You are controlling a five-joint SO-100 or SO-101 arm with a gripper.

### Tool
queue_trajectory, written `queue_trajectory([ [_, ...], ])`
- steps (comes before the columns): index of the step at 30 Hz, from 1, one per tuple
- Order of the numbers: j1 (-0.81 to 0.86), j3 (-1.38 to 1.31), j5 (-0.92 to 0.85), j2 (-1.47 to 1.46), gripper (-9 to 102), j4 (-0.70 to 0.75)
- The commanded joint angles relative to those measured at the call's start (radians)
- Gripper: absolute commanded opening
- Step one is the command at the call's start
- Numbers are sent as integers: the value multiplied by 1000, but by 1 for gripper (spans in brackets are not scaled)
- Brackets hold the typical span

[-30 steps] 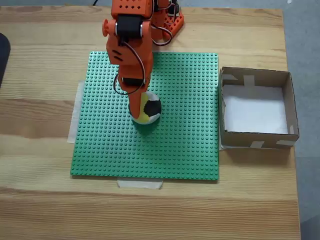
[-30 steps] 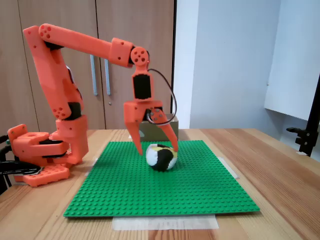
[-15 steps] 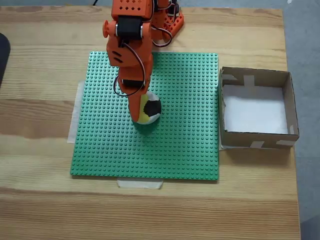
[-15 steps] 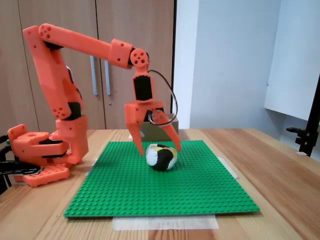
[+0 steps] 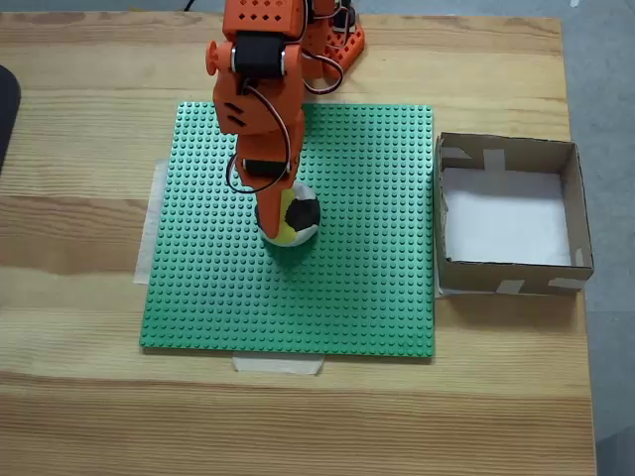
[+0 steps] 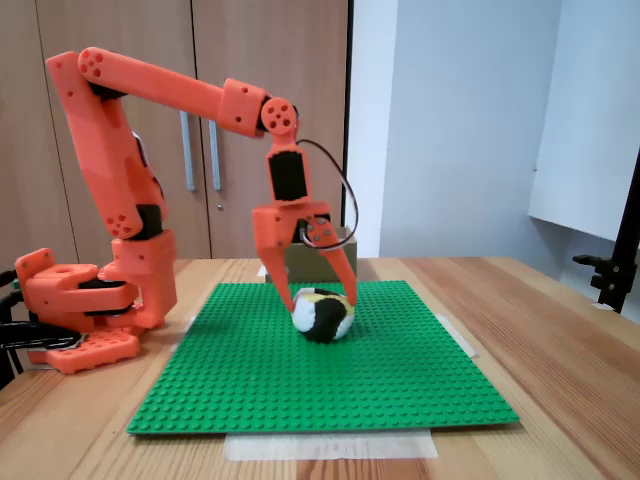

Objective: Pick the ball and put it in the box.

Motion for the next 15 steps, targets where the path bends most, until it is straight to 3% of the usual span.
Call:
queue_trajectory([
  [1,-9,-2,-11,5,36,-6],
  [15,-9,0,-23,5,33,-26],
])
